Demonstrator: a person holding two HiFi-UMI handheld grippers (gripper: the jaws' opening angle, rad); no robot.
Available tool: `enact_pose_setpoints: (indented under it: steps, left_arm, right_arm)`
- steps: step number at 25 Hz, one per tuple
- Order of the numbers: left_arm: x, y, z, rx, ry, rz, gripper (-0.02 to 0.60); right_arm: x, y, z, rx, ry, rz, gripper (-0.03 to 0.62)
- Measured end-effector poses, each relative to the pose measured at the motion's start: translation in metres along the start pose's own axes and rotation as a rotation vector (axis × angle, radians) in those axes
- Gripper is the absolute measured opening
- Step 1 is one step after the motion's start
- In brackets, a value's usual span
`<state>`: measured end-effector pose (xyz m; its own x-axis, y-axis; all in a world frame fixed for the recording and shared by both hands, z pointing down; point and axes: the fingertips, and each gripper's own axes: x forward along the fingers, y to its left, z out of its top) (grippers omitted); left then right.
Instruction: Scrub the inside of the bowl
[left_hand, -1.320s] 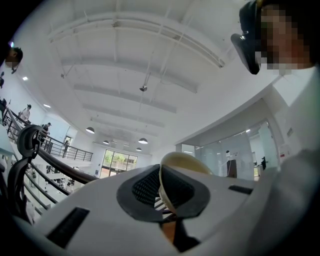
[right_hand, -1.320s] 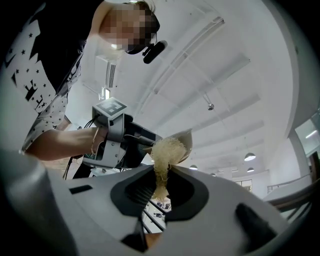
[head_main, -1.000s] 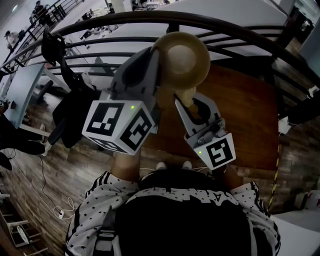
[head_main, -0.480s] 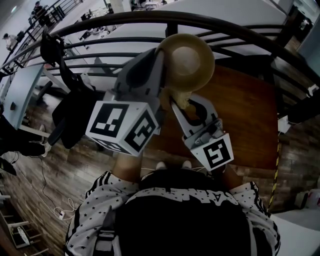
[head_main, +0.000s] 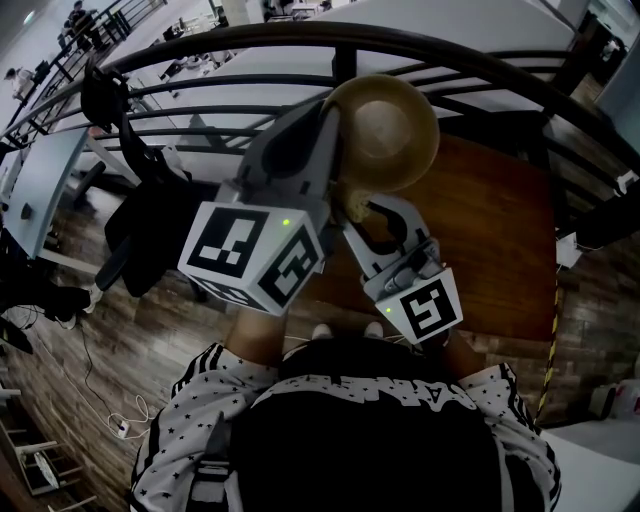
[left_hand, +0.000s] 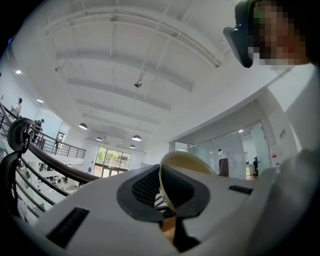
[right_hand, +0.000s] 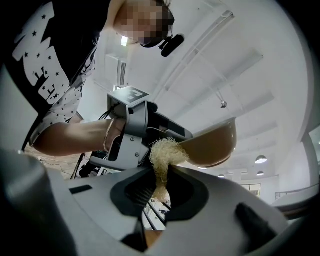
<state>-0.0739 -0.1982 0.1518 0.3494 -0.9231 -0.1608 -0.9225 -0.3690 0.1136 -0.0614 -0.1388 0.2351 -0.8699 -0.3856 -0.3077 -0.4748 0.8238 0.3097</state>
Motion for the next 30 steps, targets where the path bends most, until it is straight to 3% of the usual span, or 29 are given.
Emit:
enact_pose_setpoints:
  steps: [17, 30]
  left_arm:
    - [0.002, -0.01, -0.006, 0.034, 0.013, -0.047, 0.024]
    - [-0.01, 0.005, 0.007, 0.033, -0.022, -0.006, 0.025]
  right_arm:
    - [0.003, 0.004, -0.014, -0.003, 0.049, 0.022, 0.061]
    - [-0.006, -0.002, -0.027, 0.013, 0.088, 0.007, 0.061]
